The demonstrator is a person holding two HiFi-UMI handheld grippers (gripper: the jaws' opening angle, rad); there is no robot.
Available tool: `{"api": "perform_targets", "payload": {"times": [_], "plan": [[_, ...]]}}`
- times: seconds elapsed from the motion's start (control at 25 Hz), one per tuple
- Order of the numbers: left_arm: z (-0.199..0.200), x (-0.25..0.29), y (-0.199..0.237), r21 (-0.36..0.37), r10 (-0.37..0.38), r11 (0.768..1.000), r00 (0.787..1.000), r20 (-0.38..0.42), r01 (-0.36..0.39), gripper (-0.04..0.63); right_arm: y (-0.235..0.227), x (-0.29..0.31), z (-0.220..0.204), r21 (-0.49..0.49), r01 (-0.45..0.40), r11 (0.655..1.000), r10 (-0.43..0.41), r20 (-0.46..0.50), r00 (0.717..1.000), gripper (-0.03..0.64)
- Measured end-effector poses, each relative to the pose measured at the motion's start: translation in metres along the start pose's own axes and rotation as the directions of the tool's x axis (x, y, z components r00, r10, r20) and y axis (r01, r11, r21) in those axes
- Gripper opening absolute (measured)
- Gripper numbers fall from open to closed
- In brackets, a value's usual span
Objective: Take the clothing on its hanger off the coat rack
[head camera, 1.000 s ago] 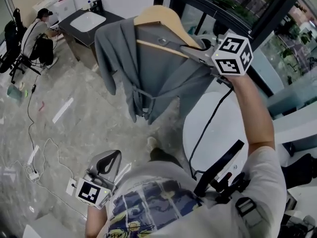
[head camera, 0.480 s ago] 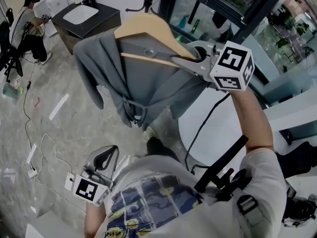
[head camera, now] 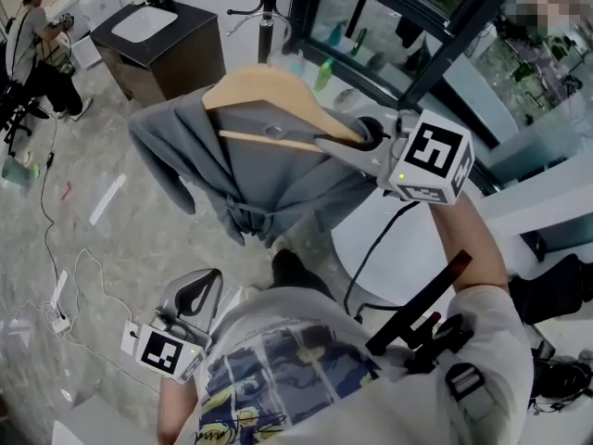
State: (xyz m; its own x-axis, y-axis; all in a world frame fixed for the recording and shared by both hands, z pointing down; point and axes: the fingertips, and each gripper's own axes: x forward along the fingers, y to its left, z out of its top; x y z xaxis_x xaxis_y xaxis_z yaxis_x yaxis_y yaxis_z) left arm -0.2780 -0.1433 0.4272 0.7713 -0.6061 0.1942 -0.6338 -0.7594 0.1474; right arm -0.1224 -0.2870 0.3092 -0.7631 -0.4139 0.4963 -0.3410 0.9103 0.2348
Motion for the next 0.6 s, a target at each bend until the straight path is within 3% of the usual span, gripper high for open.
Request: {"api": "perform_targets", "payload": {"times": [0.6], "plan": [[-0.013, -0.015, 0.001, 0.005, -0.014, 1.0, 1.0, 0.006, 0.014, 0.003, 0.066, 0.015, -0.014, 0.006, -0.033, 0.999, 0.033, -0.023, 0.999, 0.006]]}}
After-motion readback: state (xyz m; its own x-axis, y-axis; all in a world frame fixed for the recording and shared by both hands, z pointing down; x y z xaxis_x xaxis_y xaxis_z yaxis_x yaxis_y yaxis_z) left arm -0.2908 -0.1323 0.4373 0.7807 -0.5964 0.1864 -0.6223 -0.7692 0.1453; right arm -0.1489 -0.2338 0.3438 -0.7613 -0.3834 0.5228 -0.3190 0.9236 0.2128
